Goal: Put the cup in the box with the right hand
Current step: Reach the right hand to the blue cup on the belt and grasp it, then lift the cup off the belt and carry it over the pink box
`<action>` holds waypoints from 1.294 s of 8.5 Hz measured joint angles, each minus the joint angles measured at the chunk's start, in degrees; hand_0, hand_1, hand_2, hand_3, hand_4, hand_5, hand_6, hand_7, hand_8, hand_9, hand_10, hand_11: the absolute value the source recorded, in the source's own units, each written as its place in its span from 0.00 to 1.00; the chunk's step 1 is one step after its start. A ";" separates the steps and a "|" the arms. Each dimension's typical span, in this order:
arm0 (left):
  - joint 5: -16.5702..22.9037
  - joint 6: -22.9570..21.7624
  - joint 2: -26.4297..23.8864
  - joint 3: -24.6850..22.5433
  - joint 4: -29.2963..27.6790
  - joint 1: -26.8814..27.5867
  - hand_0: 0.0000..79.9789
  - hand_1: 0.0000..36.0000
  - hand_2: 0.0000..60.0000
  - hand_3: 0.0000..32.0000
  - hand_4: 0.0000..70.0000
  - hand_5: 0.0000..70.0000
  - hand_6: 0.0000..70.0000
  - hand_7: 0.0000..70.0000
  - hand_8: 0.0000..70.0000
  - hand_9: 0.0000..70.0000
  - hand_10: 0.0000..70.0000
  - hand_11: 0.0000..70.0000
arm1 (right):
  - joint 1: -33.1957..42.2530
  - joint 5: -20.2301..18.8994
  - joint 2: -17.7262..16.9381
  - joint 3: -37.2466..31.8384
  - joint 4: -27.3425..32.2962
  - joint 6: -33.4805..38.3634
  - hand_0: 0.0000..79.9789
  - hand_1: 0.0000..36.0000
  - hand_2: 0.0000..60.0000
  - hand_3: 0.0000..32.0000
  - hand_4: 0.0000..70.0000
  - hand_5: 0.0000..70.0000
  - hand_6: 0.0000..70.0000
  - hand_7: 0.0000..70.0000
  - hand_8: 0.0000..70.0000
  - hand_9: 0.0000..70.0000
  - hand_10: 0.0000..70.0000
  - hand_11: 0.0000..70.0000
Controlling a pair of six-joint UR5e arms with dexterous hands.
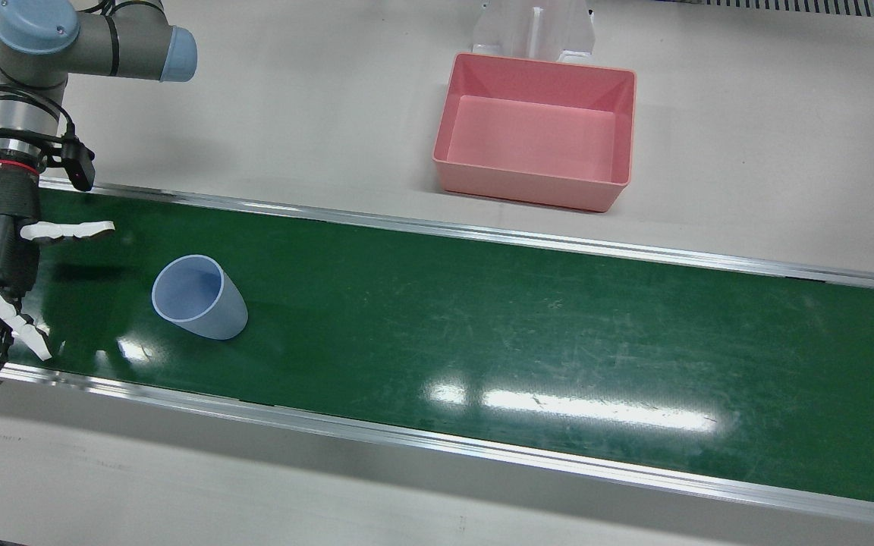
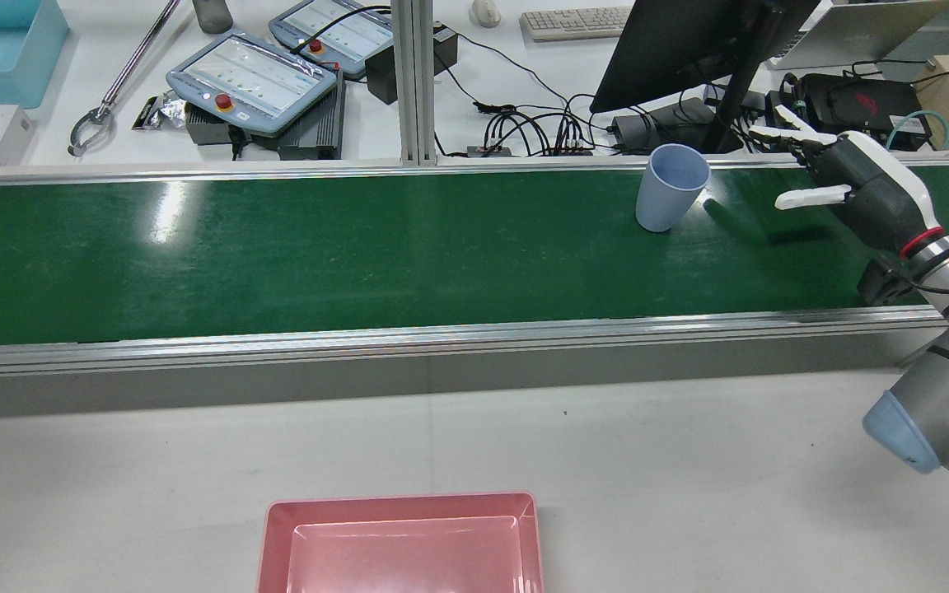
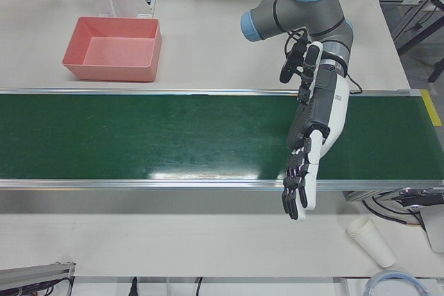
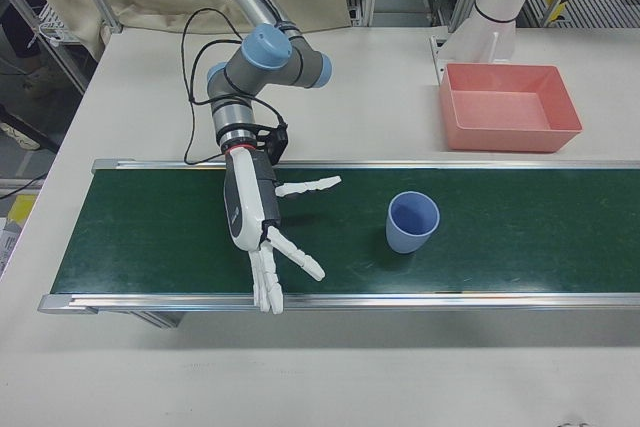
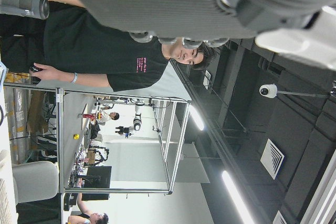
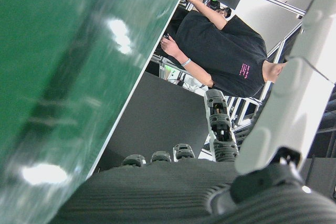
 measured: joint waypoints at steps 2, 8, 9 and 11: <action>-0.01 0.00 0.00 0.00 0.01 0.01 0.00 0.00 0.00 0.00 0.00 0.00 0.00 0.00 0.00 0.00 0.00 0.00 | -0.86 0.06 0.00 0.10 0.00 0.00 0.59 0.29 0.07 0.00 0.17 0.04 0.03 0.08 0.00 0.00 0.00 0.00; 0.00 0.00 0.00 0.00 -0.04 -0.05 0.00 0.00 0.00 0.00 0.00 0.00 0.00 0.00 0.00 0.00 0.00 0.00 | -2.61 0.20 0.39 -0.03 -2.28 1.20 0.97 1.00 1.00 0.00 0.56 0.47 0.80 1.00 1.00 1.00 1.00 1.00; -0.01 0.00 0.00 0.00 -0.04 -0.05 0.00 0.00 0.00 0.00 0.00 0.00 0.00 0.00 0.00 0.00 0.00 0.00 | -2.76 0.18 0.55 0.33 -3.31 1.68 0.95 1.00 1.00 0.00 0.51 0.48 0.81 1.00 1.00 1.00 1.00 1.00; -0.03 0.00 0.00 0.00 -0.01 -0.05 0.00 0.00 0.00 0.00 0.00 0.00 0.00 0.00 0.00 0.00 0.00 0.00 | -2.39 0.93 0.64 4.26 -4.72 2.03 0.95 1.00 1.00 0.00 0.47 0.48 0.80 1.00 1.00 1.00 1.00 1.00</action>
